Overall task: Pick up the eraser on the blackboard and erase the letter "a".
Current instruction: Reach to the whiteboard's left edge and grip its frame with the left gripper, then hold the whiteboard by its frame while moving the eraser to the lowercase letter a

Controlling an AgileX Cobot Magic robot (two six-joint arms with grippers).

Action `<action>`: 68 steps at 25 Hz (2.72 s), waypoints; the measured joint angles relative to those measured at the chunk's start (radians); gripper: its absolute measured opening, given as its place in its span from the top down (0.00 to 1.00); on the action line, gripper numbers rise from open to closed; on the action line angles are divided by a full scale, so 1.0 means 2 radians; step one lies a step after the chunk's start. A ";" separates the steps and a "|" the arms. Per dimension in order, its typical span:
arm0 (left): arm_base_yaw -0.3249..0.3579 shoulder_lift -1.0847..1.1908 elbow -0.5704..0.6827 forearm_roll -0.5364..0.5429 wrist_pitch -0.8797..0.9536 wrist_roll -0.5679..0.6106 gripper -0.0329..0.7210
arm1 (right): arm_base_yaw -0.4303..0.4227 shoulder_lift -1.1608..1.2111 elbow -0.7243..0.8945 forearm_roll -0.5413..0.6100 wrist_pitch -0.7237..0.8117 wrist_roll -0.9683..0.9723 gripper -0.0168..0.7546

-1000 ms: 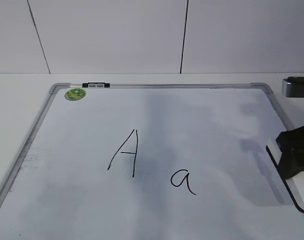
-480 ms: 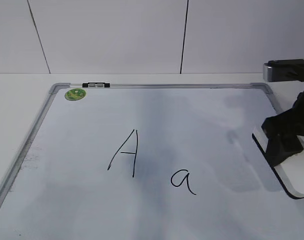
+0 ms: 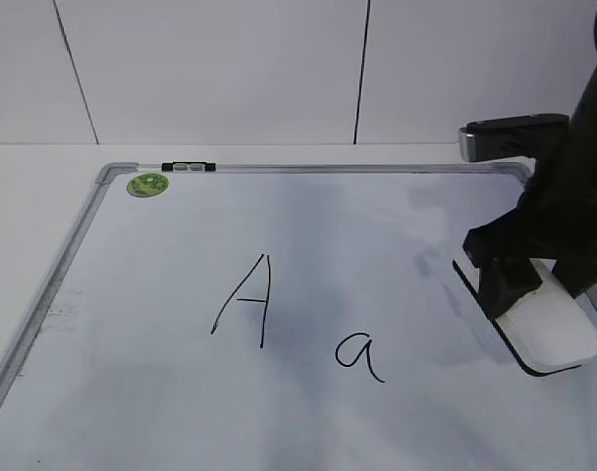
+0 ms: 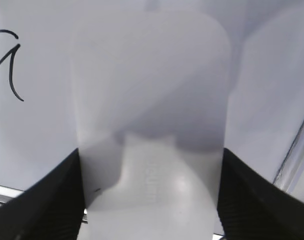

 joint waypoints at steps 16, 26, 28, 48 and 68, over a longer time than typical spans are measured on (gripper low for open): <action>0.000 0.259 -0.101 -0.055 -0.012 0.000 0.64 | 0.008 0.039 -0.034 0.006 0.009 -0.001 0.25; 0.000 0.542 -0.229 -0.099 -0.026 0.003 0.64 | 0.008 0.040 -0.035 0.012 0.011 -0.002 0.25; 0.000 0.579 -0.247 -0.099 -0.036 0.007 0.64 | 0.008 0.040 -0.035 0.012 0.011 -0.002 0.25; -0.017 0.873 -0.324 -0.118 -0.078 0.027 0.65 | 0.008 0.040 -0.035 -0.003 0.006 -0.002 0.25; -0.017 0.978 -0.379 -0.105 -0.078 0.021 0.67 | 0.008 0.040 -0.035 -0.003 0.006 -0.003 0.25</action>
